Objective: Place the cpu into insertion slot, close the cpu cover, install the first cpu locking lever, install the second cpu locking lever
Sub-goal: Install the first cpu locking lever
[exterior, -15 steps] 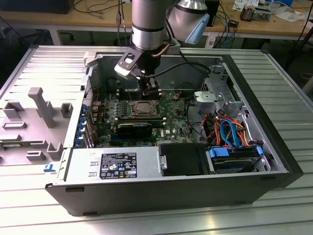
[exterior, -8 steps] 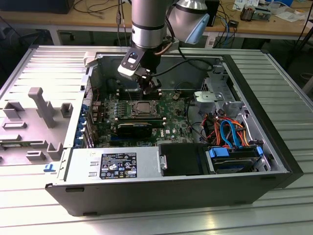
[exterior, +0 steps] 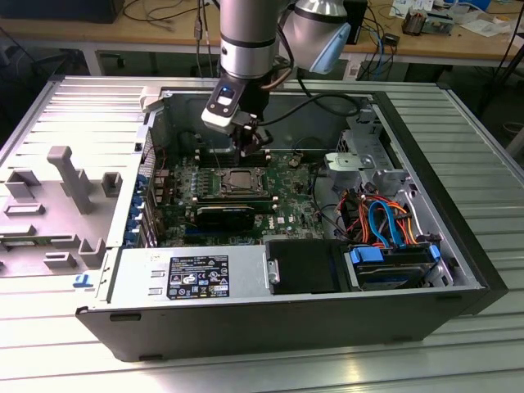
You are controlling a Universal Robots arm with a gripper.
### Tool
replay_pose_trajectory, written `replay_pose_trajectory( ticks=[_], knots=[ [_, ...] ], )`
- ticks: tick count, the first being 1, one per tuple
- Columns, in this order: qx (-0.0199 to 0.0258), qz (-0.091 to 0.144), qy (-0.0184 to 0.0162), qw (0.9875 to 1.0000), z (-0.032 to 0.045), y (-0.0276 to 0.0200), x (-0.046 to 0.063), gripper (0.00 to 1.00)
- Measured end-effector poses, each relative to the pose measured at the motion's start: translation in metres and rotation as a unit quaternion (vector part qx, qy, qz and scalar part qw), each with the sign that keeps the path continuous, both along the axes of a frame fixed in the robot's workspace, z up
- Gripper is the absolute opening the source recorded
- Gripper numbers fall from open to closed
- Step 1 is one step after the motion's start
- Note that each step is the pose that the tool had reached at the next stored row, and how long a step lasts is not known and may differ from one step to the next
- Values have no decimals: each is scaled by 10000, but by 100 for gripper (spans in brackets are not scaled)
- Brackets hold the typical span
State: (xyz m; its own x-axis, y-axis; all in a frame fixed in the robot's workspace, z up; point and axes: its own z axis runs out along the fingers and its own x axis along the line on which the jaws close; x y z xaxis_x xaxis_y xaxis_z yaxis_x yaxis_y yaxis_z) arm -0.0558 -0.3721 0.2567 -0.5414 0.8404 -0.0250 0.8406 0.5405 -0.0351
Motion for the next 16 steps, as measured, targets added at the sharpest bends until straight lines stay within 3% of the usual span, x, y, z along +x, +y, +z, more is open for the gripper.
replay_pose_trajectory(
  ticks=[16],
  knots=[
    [0,51,-1,10000,0,-1,0,11]
  ],
)
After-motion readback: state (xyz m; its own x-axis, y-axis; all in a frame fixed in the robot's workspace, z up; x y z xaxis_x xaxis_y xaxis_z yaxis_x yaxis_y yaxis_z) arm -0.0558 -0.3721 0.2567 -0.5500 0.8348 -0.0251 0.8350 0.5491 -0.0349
